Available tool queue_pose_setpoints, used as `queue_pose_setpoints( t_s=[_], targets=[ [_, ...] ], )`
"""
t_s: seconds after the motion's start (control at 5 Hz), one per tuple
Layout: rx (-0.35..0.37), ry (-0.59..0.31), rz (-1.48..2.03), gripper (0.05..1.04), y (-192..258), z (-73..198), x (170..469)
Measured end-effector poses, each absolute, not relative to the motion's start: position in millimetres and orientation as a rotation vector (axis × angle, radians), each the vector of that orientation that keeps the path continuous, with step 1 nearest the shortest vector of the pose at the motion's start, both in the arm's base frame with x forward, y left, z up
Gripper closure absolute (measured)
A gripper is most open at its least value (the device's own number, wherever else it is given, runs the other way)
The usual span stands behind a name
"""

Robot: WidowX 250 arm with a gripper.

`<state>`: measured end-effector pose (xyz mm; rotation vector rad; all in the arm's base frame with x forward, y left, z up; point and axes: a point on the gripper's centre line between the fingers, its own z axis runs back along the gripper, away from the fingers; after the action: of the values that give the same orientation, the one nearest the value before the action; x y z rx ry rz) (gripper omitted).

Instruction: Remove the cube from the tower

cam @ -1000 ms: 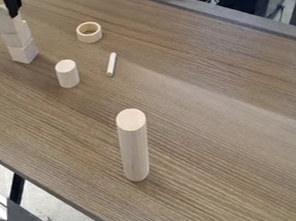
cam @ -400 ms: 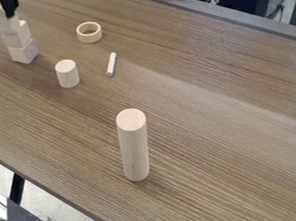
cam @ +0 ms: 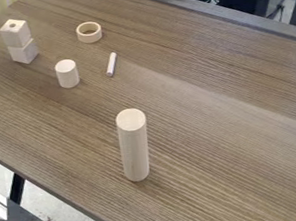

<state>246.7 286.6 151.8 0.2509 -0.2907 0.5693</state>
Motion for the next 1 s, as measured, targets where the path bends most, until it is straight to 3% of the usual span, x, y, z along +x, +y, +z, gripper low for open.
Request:
queue_pose_setpoints(
  t_s=[0.6, 1.0],
  targets=[
    [0.292, -0.211, 0.588, 0.604, 319, 106, 223],
    [0.227, -0.145, 0.566, 0.604, 321, 70, 206]
  ],
)
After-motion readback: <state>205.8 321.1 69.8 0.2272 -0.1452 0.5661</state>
